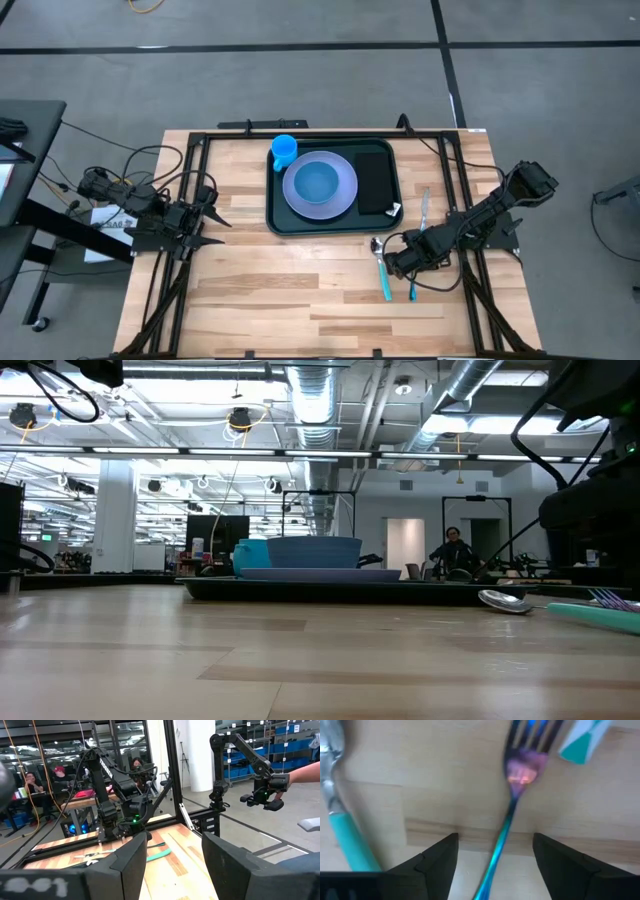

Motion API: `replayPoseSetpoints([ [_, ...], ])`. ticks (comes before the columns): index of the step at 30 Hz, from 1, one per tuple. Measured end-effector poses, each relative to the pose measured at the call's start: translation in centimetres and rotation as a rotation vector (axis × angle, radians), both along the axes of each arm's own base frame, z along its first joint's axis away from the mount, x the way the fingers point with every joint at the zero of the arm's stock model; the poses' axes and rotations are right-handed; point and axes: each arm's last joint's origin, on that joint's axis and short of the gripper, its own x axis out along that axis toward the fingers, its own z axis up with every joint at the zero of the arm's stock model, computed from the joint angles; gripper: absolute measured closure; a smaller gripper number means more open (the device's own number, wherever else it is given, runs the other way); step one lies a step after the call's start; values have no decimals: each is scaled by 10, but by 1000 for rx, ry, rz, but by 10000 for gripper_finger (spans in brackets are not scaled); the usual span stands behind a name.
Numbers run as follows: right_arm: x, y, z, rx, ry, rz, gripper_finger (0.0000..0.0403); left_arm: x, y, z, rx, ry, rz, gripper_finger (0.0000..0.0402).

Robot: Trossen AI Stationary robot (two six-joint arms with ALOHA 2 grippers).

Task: Set up tray
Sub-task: Put the purple fork on the black table napkin

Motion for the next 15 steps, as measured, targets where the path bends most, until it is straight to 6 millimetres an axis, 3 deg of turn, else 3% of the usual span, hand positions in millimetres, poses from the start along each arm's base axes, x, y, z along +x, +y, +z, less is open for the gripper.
replayPoseSetpoints([
  [5, -1, 0, 0, -4, 12, -9, 189, 0, 0, 0, 0, 0, 0, 221],
  [15, -1, -2, 0, -9, 12, -15, 297, 0, 0, 0, 5, 2, 0, 221],
])
